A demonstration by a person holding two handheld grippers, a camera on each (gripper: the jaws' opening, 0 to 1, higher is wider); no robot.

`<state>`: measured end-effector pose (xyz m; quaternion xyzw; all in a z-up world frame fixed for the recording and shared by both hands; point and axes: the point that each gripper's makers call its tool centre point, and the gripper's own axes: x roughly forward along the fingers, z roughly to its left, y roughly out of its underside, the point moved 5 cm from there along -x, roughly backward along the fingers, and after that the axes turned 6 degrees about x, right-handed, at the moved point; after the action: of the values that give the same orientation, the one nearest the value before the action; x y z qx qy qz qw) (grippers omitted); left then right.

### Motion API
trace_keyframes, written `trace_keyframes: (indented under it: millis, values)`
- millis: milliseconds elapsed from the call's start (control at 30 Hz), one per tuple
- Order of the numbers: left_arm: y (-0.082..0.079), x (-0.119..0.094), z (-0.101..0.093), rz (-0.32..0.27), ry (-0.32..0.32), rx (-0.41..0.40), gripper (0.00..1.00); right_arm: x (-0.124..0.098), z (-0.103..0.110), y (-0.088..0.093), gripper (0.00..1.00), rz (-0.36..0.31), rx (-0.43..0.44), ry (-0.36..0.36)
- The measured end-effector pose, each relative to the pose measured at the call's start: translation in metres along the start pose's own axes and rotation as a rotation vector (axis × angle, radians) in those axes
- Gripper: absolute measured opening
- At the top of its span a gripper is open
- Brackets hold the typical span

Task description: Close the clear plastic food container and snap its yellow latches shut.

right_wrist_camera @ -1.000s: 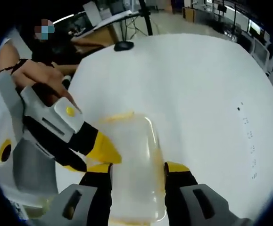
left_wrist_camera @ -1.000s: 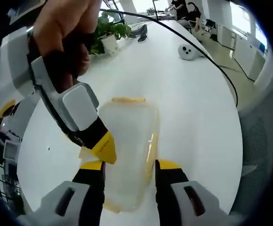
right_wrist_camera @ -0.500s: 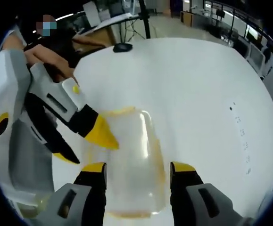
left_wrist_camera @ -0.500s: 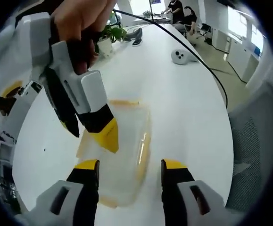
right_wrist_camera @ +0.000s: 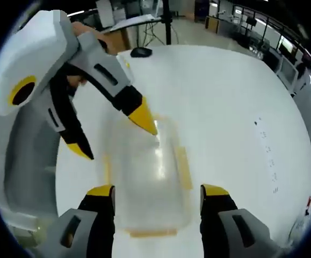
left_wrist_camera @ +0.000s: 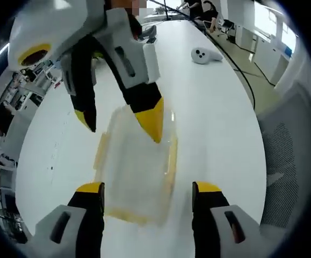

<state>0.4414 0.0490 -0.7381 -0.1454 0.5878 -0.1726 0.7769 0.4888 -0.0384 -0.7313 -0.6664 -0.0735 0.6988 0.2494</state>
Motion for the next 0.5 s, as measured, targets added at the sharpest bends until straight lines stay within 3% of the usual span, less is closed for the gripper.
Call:
trace_keyframes:
  millis: [500]
  values:
    - [0.008,0.004,0.010,0.026,0.022,0.026,0.79,-0.005,0.009,0.011,0.72,-0.018,0.005,0.025]
